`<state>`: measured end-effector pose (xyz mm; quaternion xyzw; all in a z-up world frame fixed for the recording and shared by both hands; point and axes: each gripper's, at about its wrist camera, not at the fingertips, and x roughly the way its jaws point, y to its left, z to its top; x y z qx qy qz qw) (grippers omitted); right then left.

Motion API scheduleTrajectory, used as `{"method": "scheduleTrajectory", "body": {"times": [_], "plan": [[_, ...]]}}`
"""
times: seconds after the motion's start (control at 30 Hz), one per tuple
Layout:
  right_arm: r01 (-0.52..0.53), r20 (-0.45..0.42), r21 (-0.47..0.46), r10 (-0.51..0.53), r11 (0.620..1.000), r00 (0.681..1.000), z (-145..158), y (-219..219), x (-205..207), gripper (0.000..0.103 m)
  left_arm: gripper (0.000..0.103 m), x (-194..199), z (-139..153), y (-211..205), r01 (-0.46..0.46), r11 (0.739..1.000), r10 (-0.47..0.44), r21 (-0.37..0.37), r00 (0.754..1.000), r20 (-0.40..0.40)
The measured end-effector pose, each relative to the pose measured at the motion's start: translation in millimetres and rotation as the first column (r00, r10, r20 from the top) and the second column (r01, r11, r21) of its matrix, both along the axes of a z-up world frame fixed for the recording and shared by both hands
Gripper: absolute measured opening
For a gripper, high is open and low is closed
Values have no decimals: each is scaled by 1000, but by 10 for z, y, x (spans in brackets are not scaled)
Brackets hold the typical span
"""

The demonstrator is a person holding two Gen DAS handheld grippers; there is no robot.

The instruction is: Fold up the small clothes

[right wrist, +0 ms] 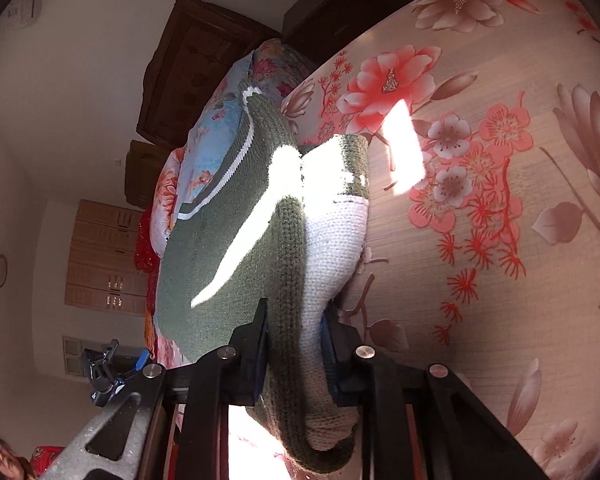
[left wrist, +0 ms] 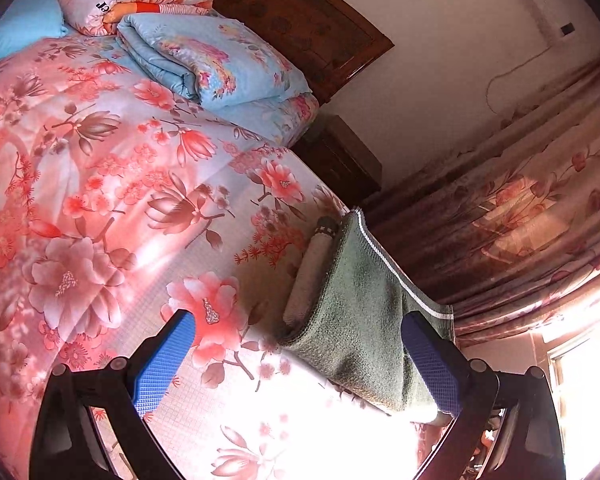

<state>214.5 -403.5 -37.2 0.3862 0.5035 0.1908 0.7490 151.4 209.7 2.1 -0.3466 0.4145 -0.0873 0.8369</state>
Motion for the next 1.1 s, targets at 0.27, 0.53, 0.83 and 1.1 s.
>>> {"method": "scheduleTrajectory", "body": {"times": [0.27,0.53,0.83,1.1], "plan": [[10,36,-33,-9,999,999,355,184,8,21,103,-53,-103,79,-6,998,5,-57,1000,-7],[-14,15,-145,16,989,1000,431,297,42,20,103,-96,-155,210,6,996,-7,-87,1000,-7],[23,-61,1,-23,1000,998,-85,-86,26,34,103,-157,-110,356,-31,995,31,-91,1000,3],[-67,-61,101,74,993,995,-210,-189,247,33,103,-146,-126,349,-73,994,71,-82,997,-28]]}}
